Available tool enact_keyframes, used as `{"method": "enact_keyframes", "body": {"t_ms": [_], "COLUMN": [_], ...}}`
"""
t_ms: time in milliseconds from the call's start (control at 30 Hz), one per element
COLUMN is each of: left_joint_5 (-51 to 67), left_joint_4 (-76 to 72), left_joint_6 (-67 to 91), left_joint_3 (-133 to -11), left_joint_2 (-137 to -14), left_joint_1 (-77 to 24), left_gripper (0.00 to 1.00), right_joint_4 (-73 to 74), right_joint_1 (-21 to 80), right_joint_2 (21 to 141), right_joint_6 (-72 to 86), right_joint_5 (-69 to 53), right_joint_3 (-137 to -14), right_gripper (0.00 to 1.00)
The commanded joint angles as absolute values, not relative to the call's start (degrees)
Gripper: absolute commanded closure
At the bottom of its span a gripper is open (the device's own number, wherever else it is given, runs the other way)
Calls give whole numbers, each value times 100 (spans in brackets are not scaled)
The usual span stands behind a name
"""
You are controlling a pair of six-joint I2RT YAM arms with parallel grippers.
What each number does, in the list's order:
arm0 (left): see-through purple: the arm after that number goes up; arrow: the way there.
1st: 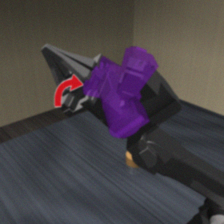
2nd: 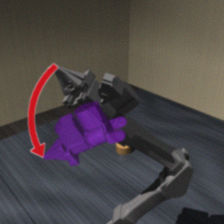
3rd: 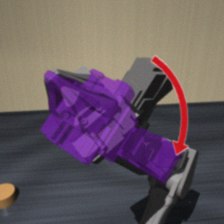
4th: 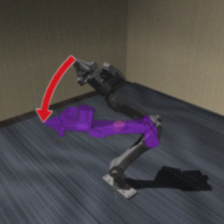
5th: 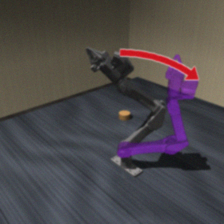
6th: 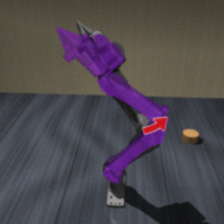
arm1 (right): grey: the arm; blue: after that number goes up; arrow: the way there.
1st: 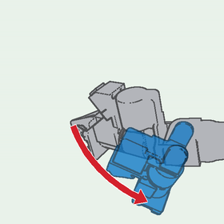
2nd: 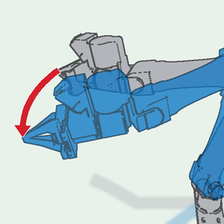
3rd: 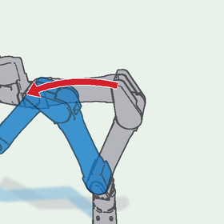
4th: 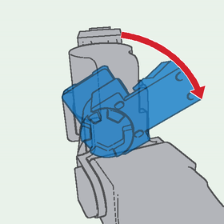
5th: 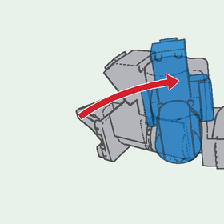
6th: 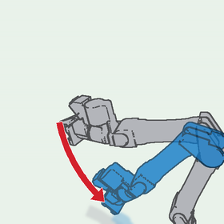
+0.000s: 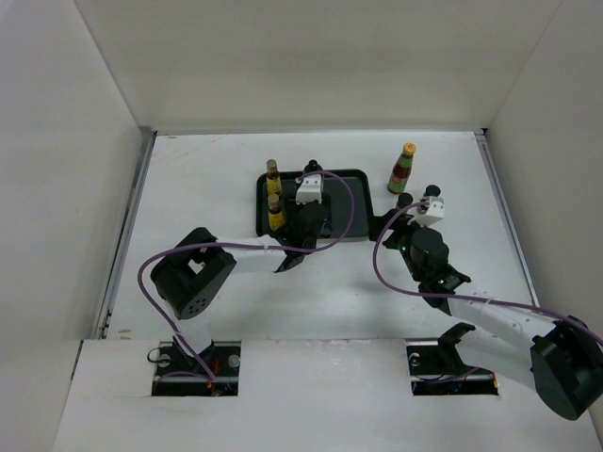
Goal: Organize the condiment bottles
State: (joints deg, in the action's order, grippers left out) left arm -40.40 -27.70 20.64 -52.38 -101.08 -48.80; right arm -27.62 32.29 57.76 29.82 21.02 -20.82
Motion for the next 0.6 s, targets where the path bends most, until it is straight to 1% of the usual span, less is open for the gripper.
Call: {"method": "enact_keyframes", "body": {"t_ms": [0,33,67,167,267,400,467,567], "left_joint_5": [-4078,-4078,-4087,-4166,-4166,-4122,-4113,-4087], "left_joint_4": [-3296,-3296,-3313,-3305,-3261,-3086,-2927,-2839], "left_joint_6": [2083,2083,2083,2083,2048,2030,2030,2013], "left_joint_3": [-5344,-5326,-5300,-5238,-5264,-5370,-5396,-5388], "left_joint_2": [-10195,-10195,-10195,-10082,-9845,-9651,-9546,-9177], "left_joint_1": [-4803,-4820,-4838,-4865,-4847,-4873,-4943,-5040], "left_gripper": [54,52,48,32,23,19,16,11], "right_joint_4": [-3076,-3059,-3050,-3076,-3076,-3059,-3006,-2953], "right_joint_1": [3212,3212,3230,3230,3230,3230,3230,3239], "right_joint_2": [5695,5695,5687,5669,5704,5634,5485,5230], "right_joint_6": [3032,3032,3032,3023,3023,3024,3015,3015], "right_joint_5": [2171,2162,2171,2171,2188,2171,2180,2171], "right_joint_3": [-2109,-2118,-2118,-2118,-2145,-2153,-2145,-2179], "right_gripper": [16,16,16,12,9,9,9,11]}}
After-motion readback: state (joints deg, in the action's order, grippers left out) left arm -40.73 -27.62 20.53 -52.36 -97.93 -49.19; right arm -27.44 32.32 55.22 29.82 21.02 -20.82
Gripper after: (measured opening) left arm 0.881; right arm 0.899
